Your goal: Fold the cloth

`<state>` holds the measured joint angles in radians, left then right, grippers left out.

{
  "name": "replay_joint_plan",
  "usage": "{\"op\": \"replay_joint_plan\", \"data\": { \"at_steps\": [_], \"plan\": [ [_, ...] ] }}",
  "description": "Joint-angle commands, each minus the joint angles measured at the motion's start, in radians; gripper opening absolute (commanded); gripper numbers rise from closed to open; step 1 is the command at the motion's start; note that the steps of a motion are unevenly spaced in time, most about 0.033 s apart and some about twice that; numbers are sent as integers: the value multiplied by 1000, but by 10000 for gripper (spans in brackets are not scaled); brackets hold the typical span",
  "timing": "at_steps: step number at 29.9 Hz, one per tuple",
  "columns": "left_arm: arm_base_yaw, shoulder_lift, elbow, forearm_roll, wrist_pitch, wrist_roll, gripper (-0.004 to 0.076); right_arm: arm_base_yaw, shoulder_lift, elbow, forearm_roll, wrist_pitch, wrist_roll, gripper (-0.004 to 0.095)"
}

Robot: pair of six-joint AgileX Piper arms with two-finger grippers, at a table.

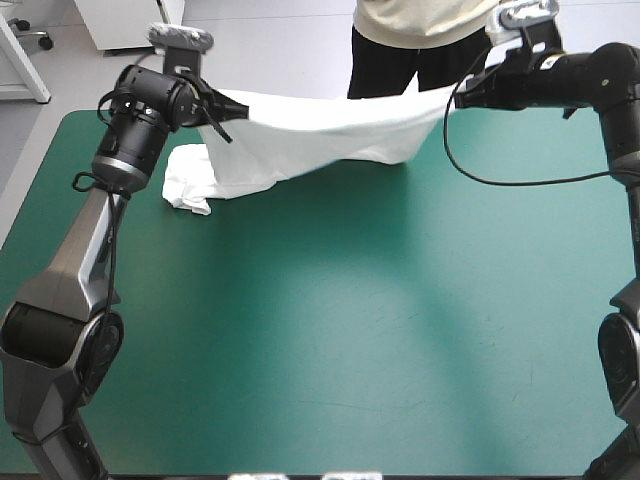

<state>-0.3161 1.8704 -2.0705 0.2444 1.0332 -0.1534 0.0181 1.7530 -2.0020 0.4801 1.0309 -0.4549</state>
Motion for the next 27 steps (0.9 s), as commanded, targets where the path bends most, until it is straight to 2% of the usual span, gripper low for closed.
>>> {"op": "replay_joint_plan", "data": {
  "at_steps": [1,5,11,15,27],
  "plan": [
    [-2,-74,79,-140,-29,76,-9,-7,-58,96,20,25,-6,-13],
    [-2,-134,265,-270,-14,166,-9,-7,-112,260,-15,6,-8,-13],
    [-2,-325,635,-472,-109,267,-9,-7,-246,517,-101,25,29,-13],
    [-2,-476,833,-482,-138,281,-9,-7,-372,724,-134,2,60,-13],
    [-2,-828,1238,-518,4,267,-9,-5,-735,1111,-147,43,123,-13]
  ]
}}
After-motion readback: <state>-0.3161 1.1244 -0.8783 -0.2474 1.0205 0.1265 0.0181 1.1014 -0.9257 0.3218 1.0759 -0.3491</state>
